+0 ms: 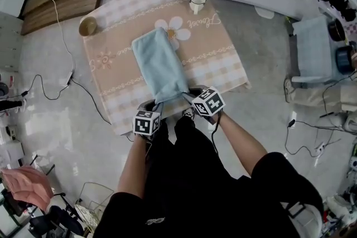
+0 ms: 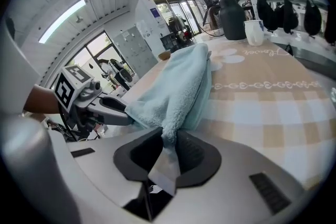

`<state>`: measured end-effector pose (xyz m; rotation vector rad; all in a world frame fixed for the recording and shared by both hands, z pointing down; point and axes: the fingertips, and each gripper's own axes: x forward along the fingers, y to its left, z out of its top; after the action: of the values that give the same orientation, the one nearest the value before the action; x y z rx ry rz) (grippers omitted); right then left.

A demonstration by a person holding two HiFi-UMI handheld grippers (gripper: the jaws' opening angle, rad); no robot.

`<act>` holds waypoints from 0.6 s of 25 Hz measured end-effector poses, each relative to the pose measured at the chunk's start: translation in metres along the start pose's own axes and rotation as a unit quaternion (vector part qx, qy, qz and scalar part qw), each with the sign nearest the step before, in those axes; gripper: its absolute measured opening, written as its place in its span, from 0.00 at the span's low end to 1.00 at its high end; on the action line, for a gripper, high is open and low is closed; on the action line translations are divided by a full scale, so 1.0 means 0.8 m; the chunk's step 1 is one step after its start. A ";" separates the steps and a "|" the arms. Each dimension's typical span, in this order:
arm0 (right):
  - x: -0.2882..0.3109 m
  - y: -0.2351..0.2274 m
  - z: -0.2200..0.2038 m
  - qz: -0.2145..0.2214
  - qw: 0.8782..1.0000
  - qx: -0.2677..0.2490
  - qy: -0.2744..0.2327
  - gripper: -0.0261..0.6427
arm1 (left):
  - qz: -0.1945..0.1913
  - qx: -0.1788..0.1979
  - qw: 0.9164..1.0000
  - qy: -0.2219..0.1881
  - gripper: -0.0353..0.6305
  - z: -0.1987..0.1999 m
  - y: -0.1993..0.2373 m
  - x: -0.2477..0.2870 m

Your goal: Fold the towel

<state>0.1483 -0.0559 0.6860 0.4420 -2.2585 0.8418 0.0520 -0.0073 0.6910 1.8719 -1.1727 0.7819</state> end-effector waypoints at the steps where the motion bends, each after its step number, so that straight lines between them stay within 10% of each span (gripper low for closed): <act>1: -0.002 0.009 -0.003 0.006 1.000 -0.002 0.000 0.15 | -0.001 -0.003 1.000 0.001 0.17 -0.004 0.001 -0.006; 15: -0.016 0.067 -0.027 0.046 0.999 0.016 -0.001 0.14 | -0.028 -0.039 0.999 0.002 0.17 -0.031 -0.009 -0.054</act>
<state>0.1407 -0.0008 0.6653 0.3566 -2.2846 0.9261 0.0397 0.0346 0.6666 1.8310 -1.1280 0.6988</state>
